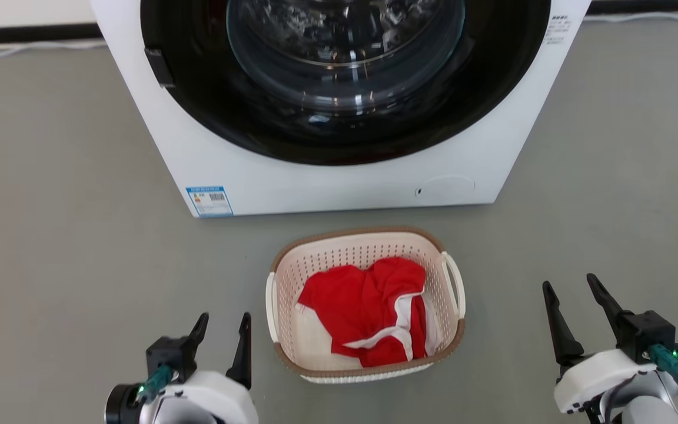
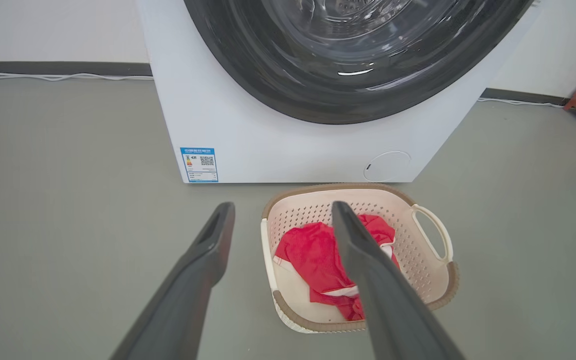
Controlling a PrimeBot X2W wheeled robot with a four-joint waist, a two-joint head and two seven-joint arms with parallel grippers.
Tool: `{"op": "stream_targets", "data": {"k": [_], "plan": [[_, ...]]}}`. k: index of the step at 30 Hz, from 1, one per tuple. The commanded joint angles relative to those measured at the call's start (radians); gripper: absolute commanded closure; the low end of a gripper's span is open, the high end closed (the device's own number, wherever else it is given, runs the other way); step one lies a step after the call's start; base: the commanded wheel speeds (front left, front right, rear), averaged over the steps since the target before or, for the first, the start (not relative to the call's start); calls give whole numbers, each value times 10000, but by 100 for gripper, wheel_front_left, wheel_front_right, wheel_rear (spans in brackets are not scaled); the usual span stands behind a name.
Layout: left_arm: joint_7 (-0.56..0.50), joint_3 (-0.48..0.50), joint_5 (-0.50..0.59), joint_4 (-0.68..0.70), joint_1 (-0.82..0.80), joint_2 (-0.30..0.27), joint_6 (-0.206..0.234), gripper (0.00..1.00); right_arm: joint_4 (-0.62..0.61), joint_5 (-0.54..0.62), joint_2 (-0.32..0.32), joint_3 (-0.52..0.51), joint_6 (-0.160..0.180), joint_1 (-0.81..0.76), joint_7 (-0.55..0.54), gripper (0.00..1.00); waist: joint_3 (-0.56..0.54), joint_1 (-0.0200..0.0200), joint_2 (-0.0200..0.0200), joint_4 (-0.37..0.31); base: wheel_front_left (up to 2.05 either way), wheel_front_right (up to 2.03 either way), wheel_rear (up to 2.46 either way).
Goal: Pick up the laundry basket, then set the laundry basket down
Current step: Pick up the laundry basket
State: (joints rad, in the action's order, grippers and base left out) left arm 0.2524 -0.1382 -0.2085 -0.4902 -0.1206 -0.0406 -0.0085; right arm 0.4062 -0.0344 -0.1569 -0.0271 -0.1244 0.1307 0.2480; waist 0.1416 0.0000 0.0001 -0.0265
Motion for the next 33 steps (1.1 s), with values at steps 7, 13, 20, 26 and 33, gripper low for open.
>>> {"op": "stream_targets", "data": {"k": [7,13,20,26,33], "plan": [[93,-512,-658,-1006,-1732,-96,382,0,1846,-132,-383,638,-63,1739,138,0,1301,0,-1,97,0,0,0],[93,-1160,-1071,-2030,-2954,-96,574,0,3056,-335,-674,1178,-63,2958,138,0,2464,0,-1,157,0,0,0],[93,-1930,-1911,-2933,-4122,-96,790,0,4255,-468,-983,1759,-63,4048,138,0,3506,0,-1,343,0,0,0],[93,-2599,-2916,-3590,-4906,-96,941,0,4942,-517,-1289,2245,-63,4634,138,0,4182,0,-1,484,0,0,0],[93,-3227,-3635,-4035,-5798,-96,1233,0,4905,-583,-1404,2695,-63,5295,138,0,4999,0,-1,402,0,0,0]]}}
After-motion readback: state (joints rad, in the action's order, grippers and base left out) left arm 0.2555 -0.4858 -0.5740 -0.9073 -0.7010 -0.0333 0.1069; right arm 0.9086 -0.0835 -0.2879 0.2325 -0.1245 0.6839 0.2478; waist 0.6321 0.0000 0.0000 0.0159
